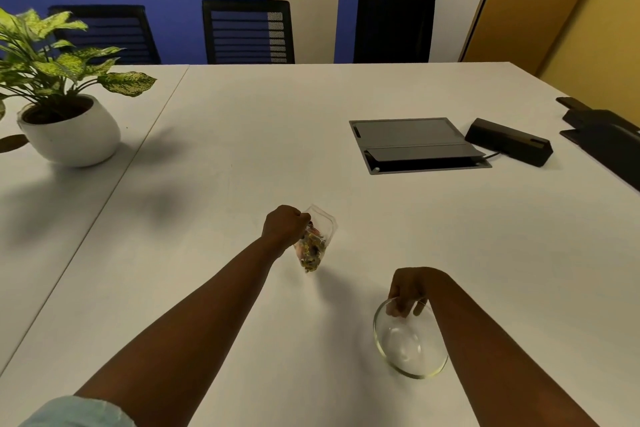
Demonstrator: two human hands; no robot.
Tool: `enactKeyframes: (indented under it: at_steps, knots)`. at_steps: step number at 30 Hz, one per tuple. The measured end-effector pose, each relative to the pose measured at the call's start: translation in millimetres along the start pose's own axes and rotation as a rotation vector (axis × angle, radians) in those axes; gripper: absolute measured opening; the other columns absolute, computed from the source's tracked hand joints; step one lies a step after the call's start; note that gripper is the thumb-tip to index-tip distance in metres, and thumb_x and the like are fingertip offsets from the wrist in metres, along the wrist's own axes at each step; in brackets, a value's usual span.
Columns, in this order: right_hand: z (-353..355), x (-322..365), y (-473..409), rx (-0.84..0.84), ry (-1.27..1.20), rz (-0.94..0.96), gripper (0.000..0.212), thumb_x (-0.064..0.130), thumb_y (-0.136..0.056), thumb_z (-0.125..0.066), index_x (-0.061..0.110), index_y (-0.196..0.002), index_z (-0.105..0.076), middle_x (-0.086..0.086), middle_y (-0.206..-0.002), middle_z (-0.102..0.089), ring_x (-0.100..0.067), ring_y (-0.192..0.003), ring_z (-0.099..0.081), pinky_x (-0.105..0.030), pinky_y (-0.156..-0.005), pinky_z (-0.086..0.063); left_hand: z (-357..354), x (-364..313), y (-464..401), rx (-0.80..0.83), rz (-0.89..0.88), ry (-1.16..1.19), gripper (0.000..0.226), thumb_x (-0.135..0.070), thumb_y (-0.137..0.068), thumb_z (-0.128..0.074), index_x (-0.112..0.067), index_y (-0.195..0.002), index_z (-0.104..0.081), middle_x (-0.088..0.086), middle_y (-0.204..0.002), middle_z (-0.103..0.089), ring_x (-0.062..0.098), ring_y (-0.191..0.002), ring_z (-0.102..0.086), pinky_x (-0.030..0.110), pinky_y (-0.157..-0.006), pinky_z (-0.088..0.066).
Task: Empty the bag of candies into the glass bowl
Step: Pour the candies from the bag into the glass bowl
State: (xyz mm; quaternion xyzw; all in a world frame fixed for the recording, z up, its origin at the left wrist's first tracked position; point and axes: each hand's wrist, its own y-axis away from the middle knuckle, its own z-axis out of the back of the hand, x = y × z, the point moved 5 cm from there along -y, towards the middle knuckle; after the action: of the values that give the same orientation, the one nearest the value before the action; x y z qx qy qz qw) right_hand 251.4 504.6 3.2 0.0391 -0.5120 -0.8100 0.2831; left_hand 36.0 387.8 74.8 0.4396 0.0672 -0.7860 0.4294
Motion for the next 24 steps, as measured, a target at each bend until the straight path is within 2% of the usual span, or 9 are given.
enactKeyframes:
  at_steps: [3, 4, 7, 10, 13, 17, 21, 24]
  knots:
    - [3.3, 9.5, -0.9, -0.018, -0.062, 0.031, 0.016, 0.0, -0.086, -0.059, 0.007, -0.09, -0.073, -0.011, -0.124, -0.066, -0.003, -0.069, -0.06, -0.018, -0.063, -0.051, 2.9, 0.7, -1.0, -0.01, 0.0, -0.005, 0.037, -0.017, -0.084, -0.048, -0.013, -0.047, -0.044, 0.001, -0.051, -0.051, 0.013, -0.048, -0.044, 0.023, -0.051, -0.033]
    - [4.4, 13.5, -1.1, -0.029, -0.103, 0.034, 0.016, 0.0, -0.087, -0.058, 0.007, -0.09, -0.073, -0.011, -0.12, -0.067, -0.004, -0.068, -0.06, -0.018, -0.062, -0.051, 4.4, 0.8, -1.4, -0.016, -0.003, -0.005, 0.037, -0.016, -0.083, -0.047, -0.013, -0.047, -0.044, 0.001, -0.05, -0.051, 0.014, -0.048, -0.044, 0.023, -0.051, -0.033]
    - [8.3, 26.5, -1.2, -0.079, -0.226, 0.046, 0.028, -0.001, -0.089, -0.054, -0.004, -0.115, -0.065, -0.004, -0.087, -0.068, -0.008, -0.064, -0.059, -0.018, -0.057, -0.051, 11.2, 1.3, -3.1, -0.052, -0.02, 0.0, 0.037, -0.017, -0.083, -0.047, -0.013, -0.046, -0.045, 0.0, -0.05, -0.052, 0.015, -0.051, -0.046, 0.023, -0.051, -0.034]
    - [12.4, 39.4, -4.9, -0.151, -0.313, 0.067, 0.028, -0.003, -0.09, -0.051, -0.009, -0.116, -0.061, -0.003, -0.071, -0.059, -0.012, -0.06, -0.057, -0.021, -0.055, -0.051, 18.7, 2.5, -5.0, -0.086, -0.03, 0.009, 0.037, -0.018, -0.083, -0.048, -0.014, -0.046, -0.047, 0.0, -0.049, -0.052, 0.014, -0.051, -0.048, 0.023, -0.051, -0.034]
    - [16.4, 51.5, -11.8, -0.23, -0.367, 0.076, 0.026, -0.005, -0.09, -0.05, -0.01, -0.113, -0.062, -0.007, -0.072, -0.06, -0.015, -0.057, -0.056, -0.026, -0.059, -0.049, 25.9, 4.8, -7.2, -0.104, -0.03, -0.002, 0.035, -0.019, -0.083, -0.048, -0.013, -0.049, -0.049, 0.0, -0.05, -0.053, 0.012, -0.05, -0.047, 0.023, -0.05, -0.034]
    - [21.4, 61.7, -22.3, -0.334, -0.442, 0.079, 0.023, -0.007, -0.086, -0.056, -0.01, -0.107, -0.065, -0.017, -0.09, -0.063, -0.017, -0.055, -0.058, -0.027, -0.056, -0.051, 34.4, 9.0, -10.9, -0.114, -0.023, 0.017, 0.027, -0.02, -0.083, -0.048, -0.009, -0.061, -0.056, 0.0, -0.052, -0.054, 0.015, -0.055, -0.049, 0.022, -0.051, -0.035]
    - [26.7, 69.6, -33.1, -0.406, -0.504, 0.08, 0.022, -0.008, -0.082, -0.058, -0.008, -0.103, -0.068, -0.014, -0.087, -0.063, -0.017, -0.055, -0.058, -0.028, -0.058, -0.053, 40.8, 17.0, -17.0, -0.124, -0.002, 0.06, 0.035, -0.02, -0.083, -0.049, -0.014, -0.049, -0.046, 0.001, -0.051, -0.053, 0.019, -0.06, -0.051, 0.023, -0.051, -0.034]
    - [31.0, 75.7, -39.0, -0.429, -0.529, 0.075, 0.022, -0.008, -0.083, -0.057, -0.009, -0.103, -0.067, -0.01, -0.074, -0.063, -0.013, -0.045, -0.057, -0.025, -0.048, -0.051, 44.5, 20.6, -22.0, -0.126, 0.014, 0.085, 0.039, -0.019, -0.083, -0.049, -0.015, -0.045, -0.045, 0.001, -0.05, -0.052, 0.018, -0.059, -0.051, 0.024, -0.054, -0.036]
